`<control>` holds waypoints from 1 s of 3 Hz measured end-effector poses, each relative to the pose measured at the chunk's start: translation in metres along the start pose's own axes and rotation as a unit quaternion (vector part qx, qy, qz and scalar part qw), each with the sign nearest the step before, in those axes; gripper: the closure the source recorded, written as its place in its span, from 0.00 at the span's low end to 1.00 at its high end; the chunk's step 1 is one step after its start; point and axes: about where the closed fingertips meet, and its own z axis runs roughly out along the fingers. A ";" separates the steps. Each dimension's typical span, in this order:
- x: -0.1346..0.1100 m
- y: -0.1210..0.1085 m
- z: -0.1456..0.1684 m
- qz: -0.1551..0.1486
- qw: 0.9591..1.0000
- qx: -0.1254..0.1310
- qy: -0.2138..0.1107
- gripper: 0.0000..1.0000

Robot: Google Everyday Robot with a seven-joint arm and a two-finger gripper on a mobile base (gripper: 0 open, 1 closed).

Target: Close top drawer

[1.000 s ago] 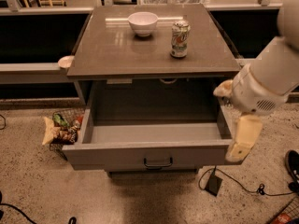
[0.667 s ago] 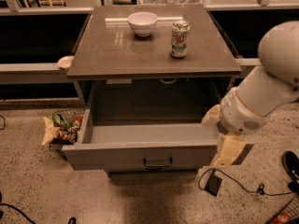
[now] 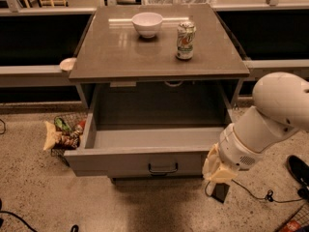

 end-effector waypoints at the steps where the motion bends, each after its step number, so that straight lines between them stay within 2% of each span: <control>1: 0.000 0.000 0.000 0.000 1.000 0.000 0.000 1.00; 2: 0.007 -0.003 0.012 0.005 1.000 -0.006 0.002 1.00; 3: 0.019 -0.011 0.046 -0.023 0.999 -0.017 0.027 1.00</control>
Offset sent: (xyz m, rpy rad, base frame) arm 0.0039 -0.0045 -0.0333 -0.0055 0.0387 -0.0132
